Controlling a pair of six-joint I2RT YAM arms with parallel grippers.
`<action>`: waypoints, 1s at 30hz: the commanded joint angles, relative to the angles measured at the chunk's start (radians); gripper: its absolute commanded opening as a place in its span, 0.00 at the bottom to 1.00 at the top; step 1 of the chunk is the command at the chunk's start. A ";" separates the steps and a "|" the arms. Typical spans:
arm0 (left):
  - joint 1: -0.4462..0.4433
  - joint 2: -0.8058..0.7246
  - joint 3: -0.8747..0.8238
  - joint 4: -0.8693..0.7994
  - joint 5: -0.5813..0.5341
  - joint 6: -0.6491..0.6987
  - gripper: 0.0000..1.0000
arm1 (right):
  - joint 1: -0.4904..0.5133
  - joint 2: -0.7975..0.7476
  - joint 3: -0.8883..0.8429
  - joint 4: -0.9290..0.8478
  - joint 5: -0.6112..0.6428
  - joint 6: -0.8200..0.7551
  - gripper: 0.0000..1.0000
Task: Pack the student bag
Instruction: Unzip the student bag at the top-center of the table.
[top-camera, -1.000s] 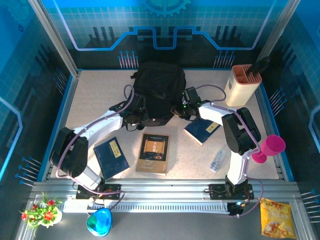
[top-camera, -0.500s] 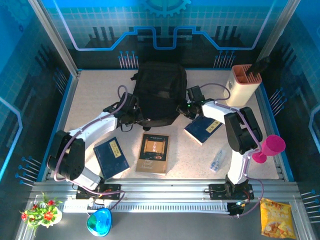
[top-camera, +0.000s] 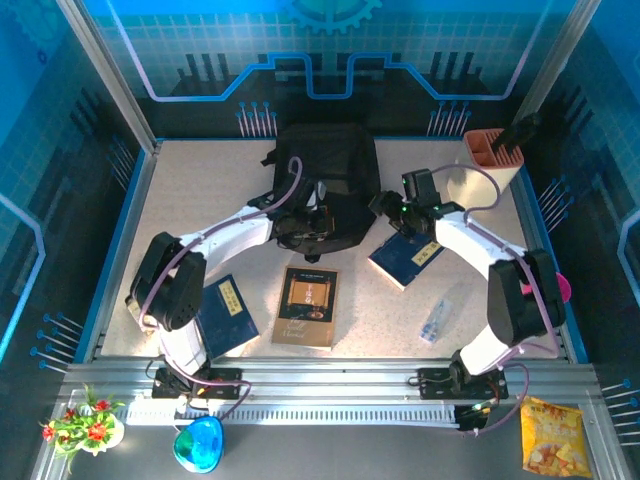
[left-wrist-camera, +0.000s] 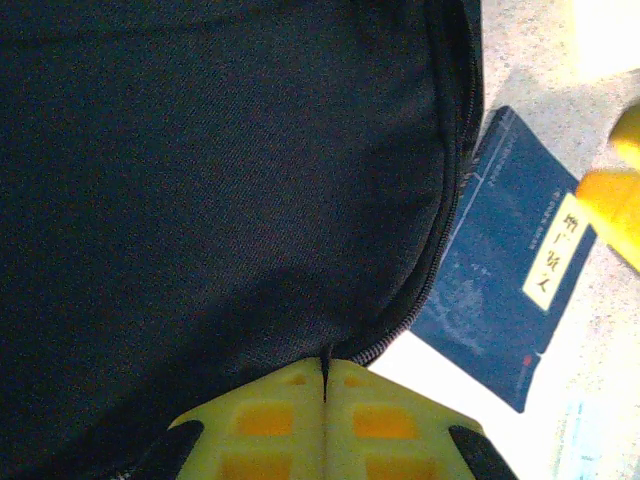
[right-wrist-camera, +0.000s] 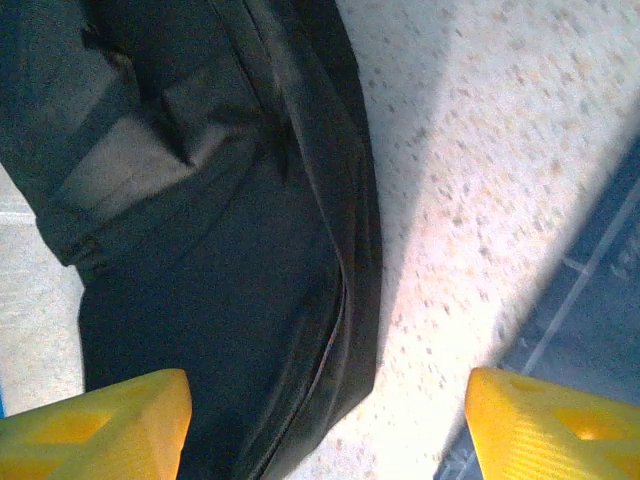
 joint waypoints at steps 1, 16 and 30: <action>-0.028 0.034 0.070 0.007 0.035 0.024 0.00 | 0.002 -0.056 -0.092 0.008 -0.044 0.116 0.75; -0.044 0.002 0.018 -0.011 -0.041 -0.016 0.00 | 0.077 0.118 -0.027 0.128 -0.122 0.240 0.75; -0.013 -0.134 -0.107 -0.112 -0.226 -0.016 0.00 | 0.062 0.187 0.026 0.080 -0.032 0.136 0.30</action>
